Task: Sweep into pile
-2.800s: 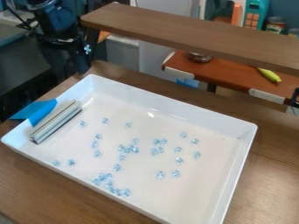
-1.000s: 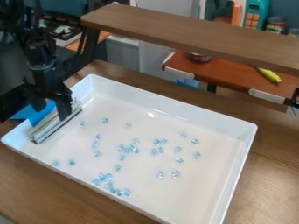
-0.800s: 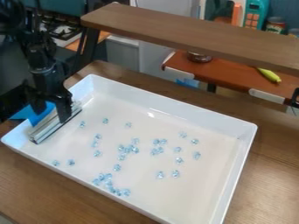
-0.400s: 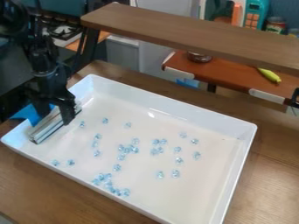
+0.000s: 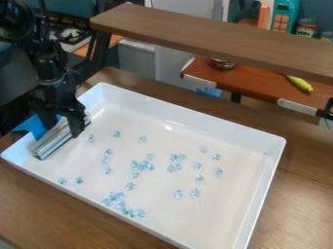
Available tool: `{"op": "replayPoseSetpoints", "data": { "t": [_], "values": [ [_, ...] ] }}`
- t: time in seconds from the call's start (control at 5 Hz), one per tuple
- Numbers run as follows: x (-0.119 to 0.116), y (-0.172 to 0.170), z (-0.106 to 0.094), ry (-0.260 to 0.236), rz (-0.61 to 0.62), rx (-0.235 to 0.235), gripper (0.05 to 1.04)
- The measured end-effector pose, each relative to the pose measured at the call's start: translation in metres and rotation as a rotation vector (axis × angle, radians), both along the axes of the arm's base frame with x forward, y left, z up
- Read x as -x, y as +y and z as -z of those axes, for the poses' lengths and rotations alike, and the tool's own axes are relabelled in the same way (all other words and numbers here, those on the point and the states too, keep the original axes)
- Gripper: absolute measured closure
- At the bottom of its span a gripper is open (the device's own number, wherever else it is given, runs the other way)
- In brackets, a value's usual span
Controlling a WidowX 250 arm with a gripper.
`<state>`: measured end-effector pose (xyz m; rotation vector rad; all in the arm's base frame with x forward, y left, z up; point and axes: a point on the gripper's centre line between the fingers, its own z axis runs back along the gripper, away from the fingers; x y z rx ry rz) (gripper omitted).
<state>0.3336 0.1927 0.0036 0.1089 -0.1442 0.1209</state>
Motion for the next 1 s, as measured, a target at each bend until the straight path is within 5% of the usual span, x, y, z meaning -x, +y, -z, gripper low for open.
{"op": "replayPoseSetpoints", "data": {
  "t": [0.4,0.6,1.0],
  "values": [
    [0.0,0.003,0.007,0.011,-0.007,-0.024,0.714],
    [0.005,0.0,0.011,0.029,0.007,-0.025,0.745],
    [0.012,-0.027,0.012,0.1,0.009,0.072,0.745]
  ]
}}
